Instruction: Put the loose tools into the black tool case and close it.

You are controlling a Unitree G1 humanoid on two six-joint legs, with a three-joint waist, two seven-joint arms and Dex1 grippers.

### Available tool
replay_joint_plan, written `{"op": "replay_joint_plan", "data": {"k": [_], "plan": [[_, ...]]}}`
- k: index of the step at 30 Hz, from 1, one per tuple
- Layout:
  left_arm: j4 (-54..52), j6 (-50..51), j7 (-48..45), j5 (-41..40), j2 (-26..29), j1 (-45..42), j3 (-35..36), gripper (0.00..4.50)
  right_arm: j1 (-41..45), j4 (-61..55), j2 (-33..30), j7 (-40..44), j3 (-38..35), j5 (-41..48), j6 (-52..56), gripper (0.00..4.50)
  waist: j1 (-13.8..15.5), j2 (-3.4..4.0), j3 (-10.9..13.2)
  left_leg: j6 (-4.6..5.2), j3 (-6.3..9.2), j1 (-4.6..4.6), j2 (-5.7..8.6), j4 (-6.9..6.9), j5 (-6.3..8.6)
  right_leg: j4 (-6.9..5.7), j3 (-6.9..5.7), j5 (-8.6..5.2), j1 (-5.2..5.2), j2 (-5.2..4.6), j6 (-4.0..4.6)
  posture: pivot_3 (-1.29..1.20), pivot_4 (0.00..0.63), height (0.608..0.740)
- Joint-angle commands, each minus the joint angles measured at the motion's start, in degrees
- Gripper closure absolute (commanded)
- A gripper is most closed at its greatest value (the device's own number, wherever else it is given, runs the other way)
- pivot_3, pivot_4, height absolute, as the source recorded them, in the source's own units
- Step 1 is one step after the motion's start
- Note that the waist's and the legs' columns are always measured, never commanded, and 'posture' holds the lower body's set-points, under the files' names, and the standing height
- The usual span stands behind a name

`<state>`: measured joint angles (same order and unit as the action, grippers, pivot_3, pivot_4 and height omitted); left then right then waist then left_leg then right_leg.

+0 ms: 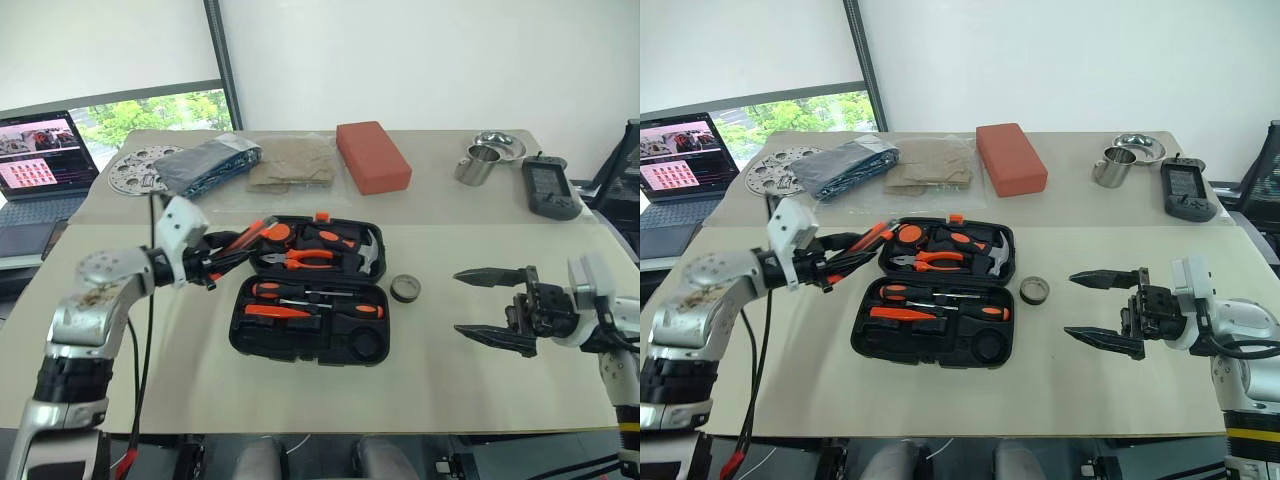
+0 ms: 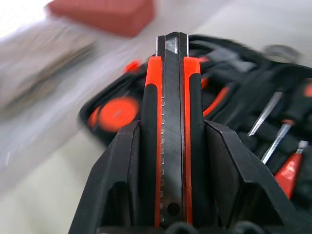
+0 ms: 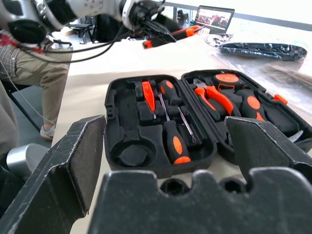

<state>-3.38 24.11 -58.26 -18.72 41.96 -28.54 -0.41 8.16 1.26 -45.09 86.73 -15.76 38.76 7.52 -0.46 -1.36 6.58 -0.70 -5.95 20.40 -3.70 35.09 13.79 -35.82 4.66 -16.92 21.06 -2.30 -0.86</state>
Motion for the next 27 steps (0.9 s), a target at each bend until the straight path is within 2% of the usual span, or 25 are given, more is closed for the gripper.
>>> {"op": "replay_joint_plan", "data": {"k": [1, 6, 18, 22, 27], "plan": [[-0.2, -3.6, -3.4, 2.8, -0.8, -4.3, -5.4, 3.01, -0.1, -0.2, 0.1, 0.8, -0.9, -0.1, -1.8, 0.0, -0.1, 0.01, 0.0, 0.0, -0.07, 0.03, 0.0, -0.01, 0.0, 0.02, 0.0, 0.0, 0.01, 0.0, 0.0, 0.0, 0.15, 0.74], [4.1, -7.3, -7.1, 7.0, -3.2, -10.2, -12.1, 3.01, -1.9, -1.2, 1.1, -1.2, -3.1, 0.9, -1.9, 0.0, 0.0, 0.02, 0.0, 0.02, -0.13, 0.15, -0.03, 0.04, 0.01, 0.06, 0.02, -0.01, 0.05, 0.09, -0.01, 0.0, 0.15, 0.74], [19.4, -19.5, -17.0, 13.5, -5.5, -17.0, -18.6, 3.01, -7.9, -3.7, 1.6, -2.3, -5.0, 0.2, -4.6, 0.0, -0.3, 0.08, 0.0, 0.05, -0.16, 0.12, -0.05, 0.17, 0.01, -0.04, 0.23, -0.01, 0.06, 0.22, -0.03, 0.0, 0.15, 0.74], [16.6, -16.7, -21.8, 11.6, -5.0, -17.0, -18.9, 3.01, -8.8, -4.3, 1.7, -3.0, -5.0, 0.1, -5.2, 0.0, -0.3, 0.09, 0.0, 0.05, -0.14, 0.15, -0.08, 0.16, 0.02, -0.02, 0.23, -0.02, 0.06, 0.27, -0.03, 0.0, 0.15, 0.74], [9.1, -13.5, -22.9, 11.3, -3.8, -12.8, -19.2, 3.01, -9.6, -4.9, 1.8, -3.5, -5.1, 0.3, -5.6, 0.0, -0.3, 0.13, 0.0, 0.06, -0.15, 0.18, -0.09, 0.16, 0.03, -0.03, 0.28, -0.02, 0.08, 0.27, -0.04, 0.0, 0.15, 0.74]]}}
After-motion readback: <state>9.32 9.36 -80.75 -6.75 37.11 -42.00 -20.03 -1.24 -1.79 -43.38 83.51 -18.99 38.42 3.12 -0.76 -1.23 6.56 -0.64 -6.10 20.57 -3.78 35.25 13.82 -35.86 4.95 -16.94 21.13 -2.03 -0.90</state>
